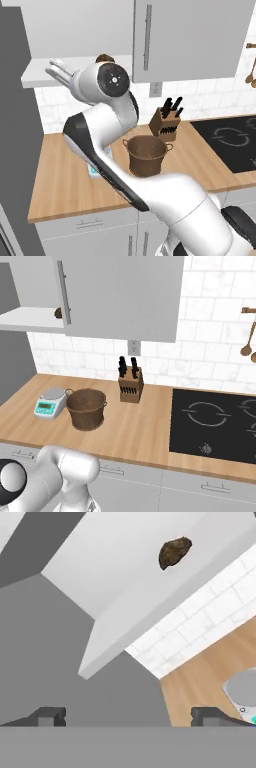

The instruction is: Open the cabinet, pick up the bread from the cabinet and place it in the basket. Then move the basket to the dining counter.

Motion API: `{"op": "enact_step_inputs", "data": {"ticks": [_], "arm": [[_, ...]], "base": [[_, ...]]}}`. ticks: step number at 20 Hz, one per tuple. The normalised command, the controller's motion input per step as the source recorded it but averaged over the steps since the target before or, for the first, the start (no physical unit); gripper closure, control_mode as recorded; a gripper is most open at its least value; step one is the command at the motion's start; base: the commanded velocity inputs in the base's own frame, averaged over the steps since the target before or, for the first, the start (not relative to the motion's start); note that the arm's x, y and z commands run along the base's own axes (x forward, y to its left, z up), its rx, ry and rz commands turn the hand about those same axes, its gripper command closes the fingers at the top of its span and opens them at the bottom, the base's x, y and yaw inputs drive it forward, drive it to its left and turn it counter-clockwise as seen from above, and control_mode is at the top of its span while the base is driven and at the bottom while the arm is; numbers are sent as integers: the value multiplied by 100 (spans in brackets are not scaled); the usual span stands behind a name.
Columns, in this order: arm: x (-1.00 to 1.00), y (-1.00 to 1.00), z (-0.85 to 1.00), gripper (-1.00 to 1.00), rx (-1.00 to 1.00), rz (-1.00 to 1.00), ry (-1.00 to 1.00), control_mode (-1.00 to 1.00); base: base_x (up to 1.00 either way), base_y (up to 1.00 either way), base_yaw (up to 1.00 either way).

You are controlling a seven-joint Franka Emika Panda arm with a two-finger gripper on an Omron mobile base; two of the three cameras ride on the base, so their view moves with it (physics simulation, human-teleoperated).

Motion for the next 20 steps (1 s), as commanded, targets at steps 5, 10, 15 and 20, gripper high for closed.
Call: {"op": "enact_step_inputs", "data": {"ticks": [5, 10, 15, 20], "arm": [[0, -15, 30, -100, -18, -39, 26, -100], [5, -19, 21, -100, -3, -5, 9, -100], [33, -27, 2, -100, 0, 6, 1, -100], [41, -28, 0, -100, 0, 19, 1, -100]], "base": [[0, 0, 0], [0, 0, 0], [0, 0, 0], [0, 0, 0]]}}
